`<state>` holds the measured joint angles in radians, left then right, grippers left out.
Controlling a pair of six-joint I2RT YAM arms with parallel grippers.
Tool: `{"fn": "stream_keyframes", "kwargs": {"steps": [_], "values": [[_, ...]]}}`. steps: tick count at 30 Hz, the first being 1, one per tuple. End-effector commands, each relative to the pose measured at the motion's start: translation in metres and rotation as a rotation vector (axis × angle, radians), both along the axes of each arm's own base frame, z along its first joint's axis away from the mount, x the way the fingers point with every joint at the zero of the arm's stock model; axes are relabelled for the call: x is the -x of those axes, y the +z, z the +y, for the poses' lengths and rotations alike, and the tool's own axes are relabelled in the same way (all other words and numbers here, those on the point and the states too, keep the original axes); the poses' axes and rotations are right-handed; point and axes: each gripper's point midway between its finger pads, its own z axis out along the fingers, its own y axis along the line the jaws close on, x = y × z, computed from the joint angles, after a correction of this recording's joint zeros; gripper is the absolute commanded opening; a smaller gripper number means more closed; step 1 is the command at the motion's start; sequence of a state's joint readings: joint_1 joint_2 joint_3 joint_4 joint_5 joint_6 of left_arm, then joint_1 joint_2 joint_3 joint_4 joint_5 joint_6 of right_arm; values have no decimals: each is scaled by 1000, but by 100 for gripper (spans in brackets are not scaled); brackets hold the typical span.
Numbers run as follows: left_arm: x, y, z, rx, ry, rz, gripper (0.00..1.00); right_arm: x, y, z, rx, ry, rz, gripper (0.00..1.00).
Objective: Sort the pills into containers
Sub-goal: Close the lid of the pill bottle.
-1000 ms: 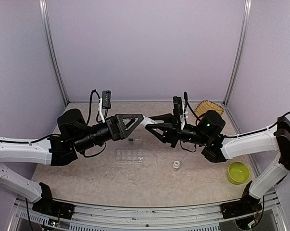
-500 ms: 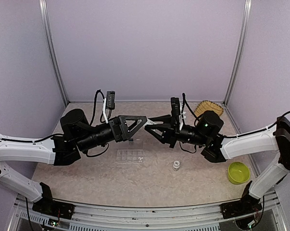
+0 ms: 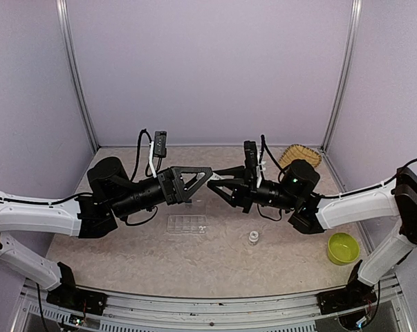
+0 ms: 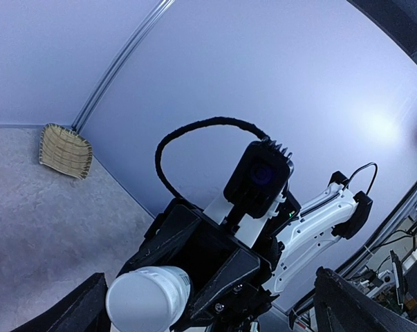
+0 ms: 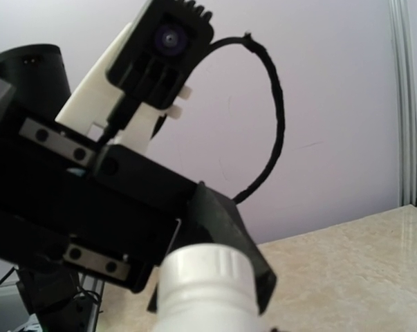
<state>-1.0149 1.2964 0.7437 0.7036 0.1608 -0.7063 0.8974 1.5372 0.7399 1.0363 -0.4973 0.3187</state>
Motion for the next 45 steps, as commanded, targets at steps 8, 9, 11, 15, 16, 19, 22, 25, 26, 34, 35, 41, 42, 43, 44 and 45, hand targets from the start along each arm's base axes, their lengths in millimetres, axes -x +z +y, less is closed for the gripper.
{"fn": "stream_keyframes", "kwargs": {"steps": [8,9,11,15,16,19,22,25,26,34,35,41,42,43,44,45], "values": [[7,29,-4,67,-36,-56,99,6,-5,14,17,35,13,15],[7,29,-4,67,-38,-56,99,6,-5,15,19,36,12,15],[7,30,-4,68,-39,-57,99,7,-7,17,19,43,16,15],[7,32,-5,71,-40,-61,99,11,-10,23,24,64,22,15],[7,32,-5,70,-41,-63,99,12,-11,24,25,68,22,15],[7,32,-5,69,-41,-64,99,15,-12,27,27,80,22,15],[7,31,-5,67,-35,-63,99,18,-13,29,26,91,23,15],[6,29,-4,63,-31,-61,99,20,-12,29,21,99,22,15],[6,29,-4,62,-29,-61,99,21,-11,28,17,100,20,15],[4,20,-1,46,-11,-47,99,21,-1,20,9,63,-20,15],[4,19,-1,44,-10,-47,99,21,1,18,9,54,-26,15],[5,15,1,38,-8,-39,99,17,9,10,9,1,-53,15],[5,14,1,37,-9,-37,99,15,9,9,9,-8,-55,15],[5,14,1,38,-10,-37,99,14,10,7,9,-17,-57,15],[5,14,2,39,-10,-36,99,12,11,6,9,-26,-60,15],[6,14,2,39,-12,-37,99,10,12,5,12,-38,-61,15]]}}
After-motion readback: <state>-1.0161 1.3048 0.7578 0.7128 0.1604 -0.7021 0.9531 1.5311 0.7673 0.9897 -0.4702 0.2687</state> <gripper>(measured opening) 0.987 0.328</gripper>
